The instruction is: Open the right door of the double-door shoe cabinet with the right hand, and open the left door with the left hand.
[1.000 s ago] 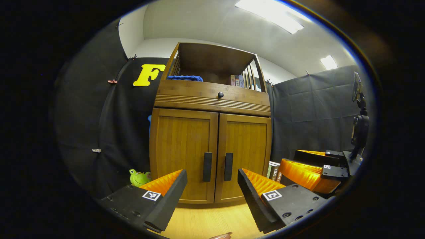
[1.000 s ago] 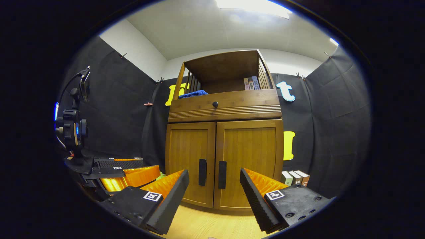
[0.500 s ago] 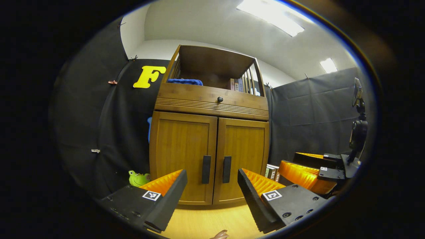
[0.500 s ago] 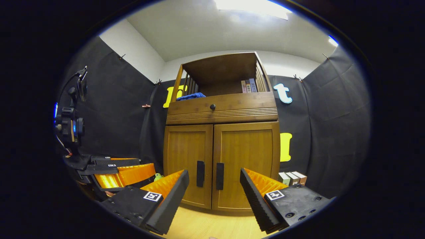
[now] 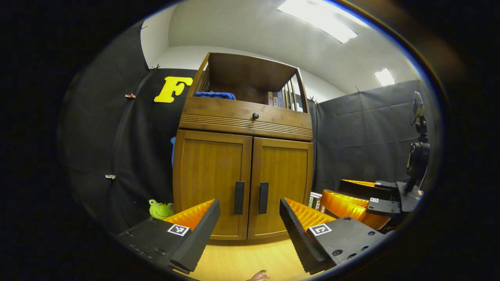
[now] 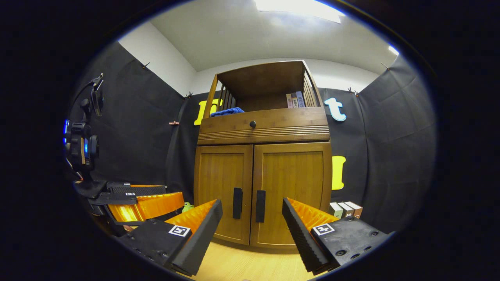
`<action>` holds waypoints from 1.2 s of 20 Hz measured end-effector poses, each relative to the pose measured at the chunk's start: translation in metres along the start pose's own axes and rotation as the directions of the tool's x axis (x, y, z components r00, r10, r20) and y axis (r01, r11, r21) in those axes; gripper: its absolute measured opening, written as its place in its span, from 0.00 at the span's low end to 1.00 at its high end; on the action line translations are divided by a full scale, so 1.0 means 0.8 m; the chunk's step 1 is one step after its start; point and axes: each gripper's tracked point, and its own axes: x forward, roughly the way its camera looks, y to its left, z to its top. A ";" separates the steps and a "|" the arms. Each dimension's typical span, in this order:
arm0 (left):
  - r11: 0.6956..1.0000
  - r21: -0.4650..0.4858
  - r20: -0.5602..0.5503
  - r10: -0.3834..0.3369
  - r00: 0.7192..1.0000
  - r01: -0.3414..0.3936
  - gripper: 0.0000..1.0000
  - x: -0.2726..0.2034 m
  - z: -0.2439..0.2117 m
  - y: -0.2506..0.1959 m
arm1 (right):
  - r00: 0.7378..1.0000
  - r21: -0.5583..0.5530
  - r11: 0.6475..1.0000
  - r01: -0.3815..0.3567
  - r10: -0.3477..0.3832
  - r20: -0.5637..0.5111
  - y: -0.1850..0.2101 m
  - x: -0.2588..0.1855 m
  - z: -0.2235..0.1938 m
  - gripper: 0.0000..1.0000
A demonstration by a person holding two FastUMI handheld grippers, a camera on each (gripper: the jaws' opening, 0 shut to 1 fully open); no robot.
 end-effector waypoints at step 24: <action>0.992 0.030 -0.036 0.127 0.991 -0.126 0.95 -0.041 -0.011 0.078 | 0.999 -0.028 0.999 0.029 -0.030 -0.029 0.010 0.078 -0.038 0.97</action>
